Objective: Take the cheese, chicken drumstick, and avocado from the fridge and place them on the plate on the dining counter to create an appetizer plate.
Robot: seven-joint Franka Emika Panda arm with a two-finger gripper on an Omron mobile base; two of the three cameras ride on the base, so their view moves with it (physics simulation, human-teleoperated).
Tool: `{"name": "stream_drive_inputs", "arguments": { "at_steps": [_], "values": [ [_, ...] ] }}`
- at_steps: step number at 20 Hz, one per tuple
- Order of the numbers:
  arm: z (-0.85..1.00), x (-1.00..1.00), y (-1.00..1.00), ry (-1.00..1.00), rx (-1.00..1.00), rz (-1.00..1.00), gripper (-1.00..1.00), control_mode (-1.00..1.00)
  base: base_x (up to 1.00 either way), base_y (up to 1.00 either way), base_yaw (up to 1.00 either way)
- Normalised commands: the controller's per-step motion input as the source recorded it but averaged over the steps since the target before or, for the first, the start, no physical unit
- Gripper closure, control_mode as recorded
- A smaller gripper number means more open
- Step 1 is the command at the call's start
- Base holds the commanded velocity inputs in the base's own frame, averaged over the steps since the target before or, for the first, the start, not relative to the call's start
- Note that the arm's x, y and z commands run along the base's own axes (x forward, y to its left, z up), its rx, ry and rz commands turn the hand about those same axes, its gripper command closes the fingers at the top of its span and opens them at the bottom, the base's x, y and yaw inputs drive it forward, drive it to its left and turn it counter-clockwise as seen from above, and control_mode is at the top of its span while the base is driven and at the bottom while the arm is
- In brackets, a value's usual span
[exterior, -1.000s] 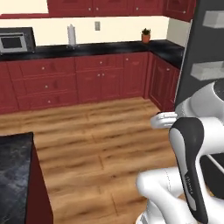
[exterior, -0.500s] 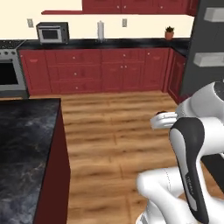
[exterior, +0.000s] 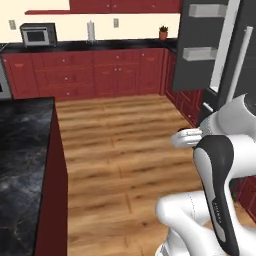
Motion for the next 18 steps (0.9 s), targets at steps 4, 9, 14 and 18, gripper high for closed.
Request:
{"name": "stream_drive_inputs", "arguments": {
  "at_steps": [4, 9, 14, 18],
  "values": [
    [0.0, 0.0, 0.0, 0.0, 0.0, 0.0, 1.0, 1.0, -1.0, 0.28, -0.27],
    [0.0, 0.0, 0.0, 0.0, 0.0, 0.0, 1.0, 1.0, -1.0, 0.38, -0.24],
    [0.0, 0.0, 0.0, 0.0, 0.0, 0.0, 1.0, 1.0, -1.0, 0.47, -0.24],
    [0.0, 0.0, 0.0, 0.0, 0.0, 0.0, 1.0, 1.0, -1.0, 0.57, -0.23]
  ]
}}
